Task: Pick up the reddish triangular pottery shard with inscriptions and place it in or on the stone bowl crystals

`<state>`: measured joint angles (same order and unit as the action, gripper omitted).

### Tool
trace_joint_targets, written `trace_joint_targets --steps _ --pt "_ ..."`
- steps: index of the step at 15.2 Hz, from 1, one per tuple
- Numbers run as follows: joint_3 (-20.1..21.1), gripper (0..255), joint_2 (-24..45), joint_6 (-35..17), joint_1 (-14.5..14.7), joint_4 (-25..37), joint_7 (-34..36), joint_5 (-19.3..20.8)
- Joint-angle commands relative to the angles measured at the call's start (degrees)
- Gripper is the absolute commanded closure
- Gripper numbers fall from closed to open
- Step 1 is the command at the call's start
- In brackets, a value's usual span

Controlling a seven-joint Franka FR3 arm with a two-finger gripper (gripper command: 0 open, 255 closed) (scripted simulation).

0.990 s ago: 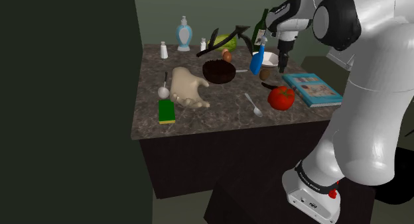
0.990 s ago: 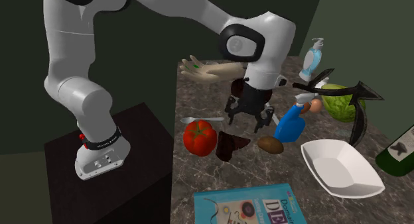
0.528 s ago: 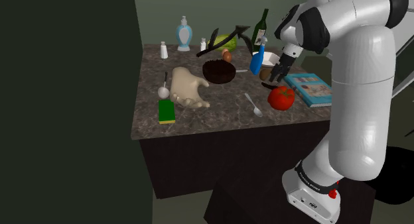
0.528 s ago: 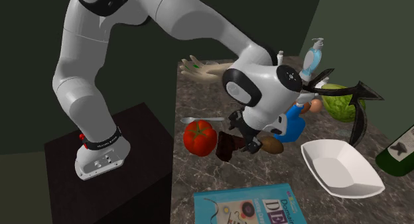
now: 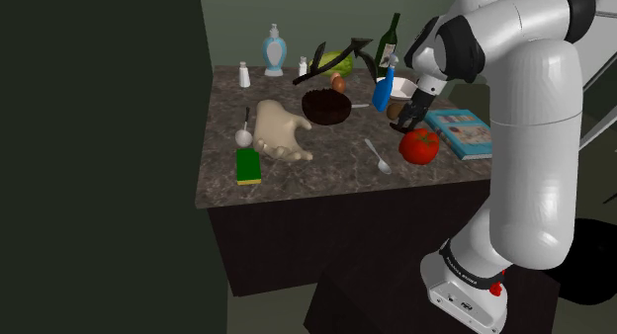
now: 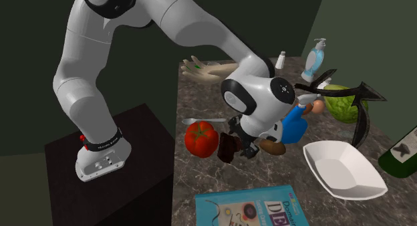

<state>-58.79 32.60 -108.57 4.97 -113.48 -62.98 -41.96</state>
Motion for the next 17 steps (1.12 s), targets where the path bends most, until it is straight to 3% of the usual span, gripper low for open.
trace_joint_targets --steps 1,5,6,17 --pt "0.09 0 0.09 -0.17 -0.04 -0.12 -0.10 -0.14" --pt "0.10 0 0.10 -0.17 -0.04 -0.12 -0.10 -0.14" --pt "0.09 255 0.09 -0.17 -0.04 -0.12 -0.10 -0.14" --pt "-0.81 255 -0.93 0.63 0.63 0.10 0.61 0.86"
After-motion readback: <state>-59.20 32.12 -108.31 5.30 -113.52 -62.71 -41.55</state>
